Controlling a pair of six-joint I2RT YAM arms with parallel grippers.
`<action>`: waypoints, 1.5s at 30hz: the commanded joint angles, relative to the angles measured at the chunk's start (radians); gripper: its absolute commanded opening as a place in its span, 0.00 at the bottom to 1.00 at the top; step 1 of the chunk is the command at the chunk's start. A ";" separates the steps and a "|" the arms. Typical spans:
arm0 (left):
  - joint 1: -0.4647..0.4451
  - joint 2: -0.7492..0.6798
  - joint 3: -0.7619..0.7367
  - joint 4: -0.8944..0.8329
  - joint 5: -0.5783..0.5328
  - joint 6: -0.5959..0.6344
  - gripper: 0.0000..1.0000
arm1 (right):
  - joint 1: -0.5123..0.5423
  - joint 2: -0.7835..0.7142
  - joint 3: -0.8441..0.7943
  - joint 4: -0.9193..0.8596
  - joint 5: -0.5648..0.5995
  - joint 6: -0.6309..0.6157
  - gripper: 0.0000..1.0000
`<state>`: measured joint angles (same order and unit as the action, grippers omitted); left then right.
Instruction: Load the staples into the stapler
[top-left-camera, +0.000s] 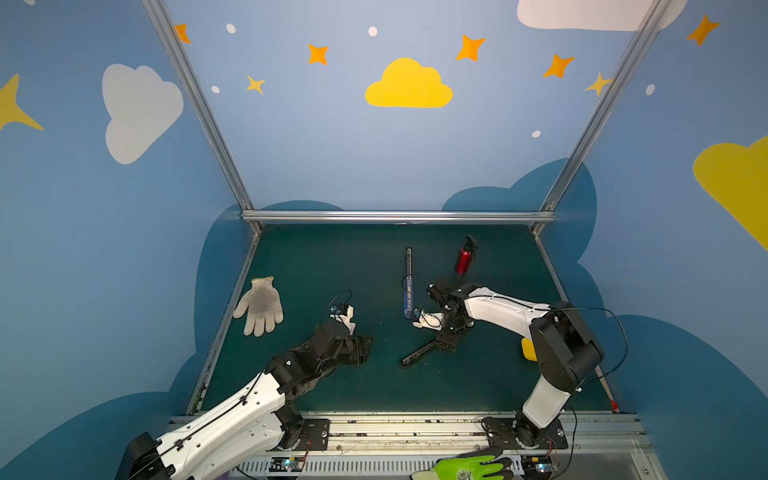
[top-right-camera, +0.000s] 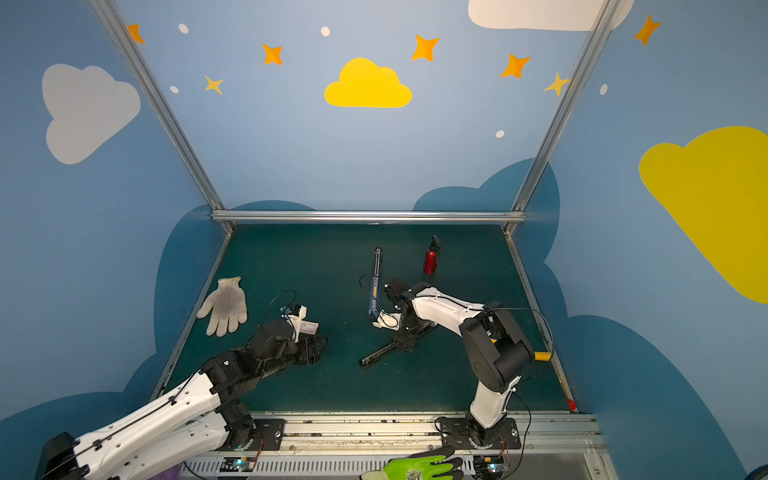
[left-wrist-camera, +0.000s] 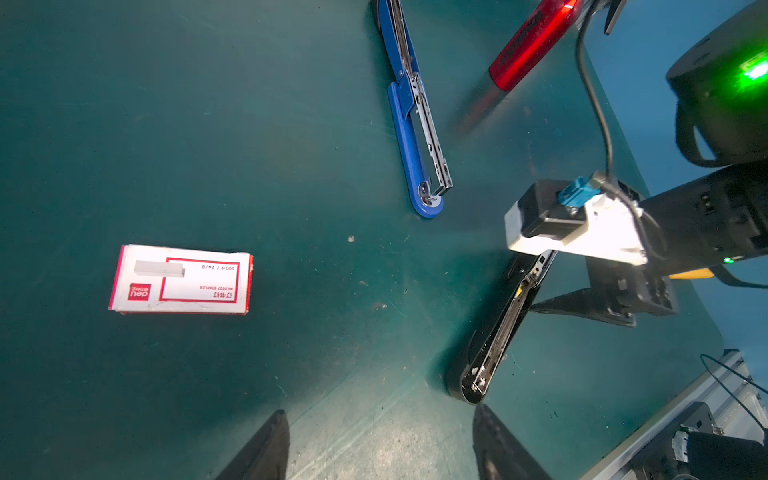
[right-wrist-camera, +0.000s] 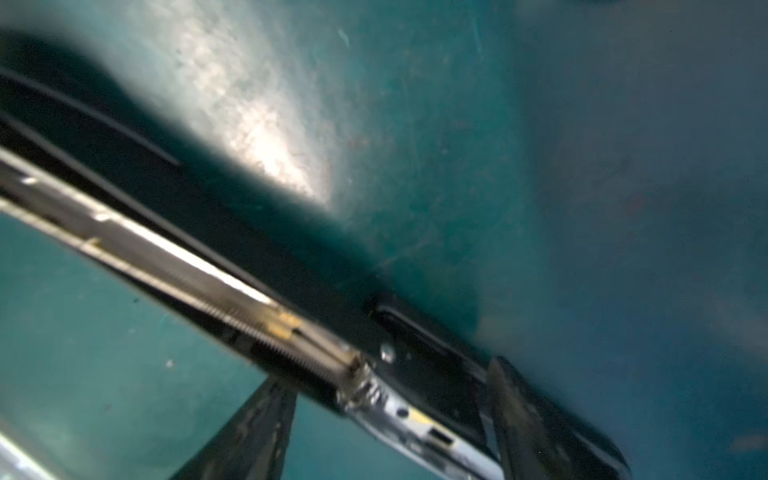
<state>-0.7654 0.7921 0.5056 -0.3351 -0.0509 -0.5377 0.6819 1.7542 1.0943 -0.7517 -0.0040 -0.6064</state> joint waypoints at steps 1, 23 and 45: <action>0.005 -0.006 -0.009 0.007 -0.001 -0.006 0.69 | 0.007 0.019 -0.025 0.007 0.058 0.020 0.68; 0.016 0.039 0.005 0.020 0.026 -0.002 0.69 | -0.112 -0.081 -0.072 -0.006 0.119 0.044 0.25; 0.021 0.030 -0.003 0.017 0.019 -0.005 0.69 | -0.186 0.402 0.446 -0.294 0.207 0.481 0.06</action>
<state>-0.7498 0.8276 0.5045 -0.3244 -0.0284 -0.5388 0.4789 2.0777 1.4899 -1.0485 0.1699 -0.2989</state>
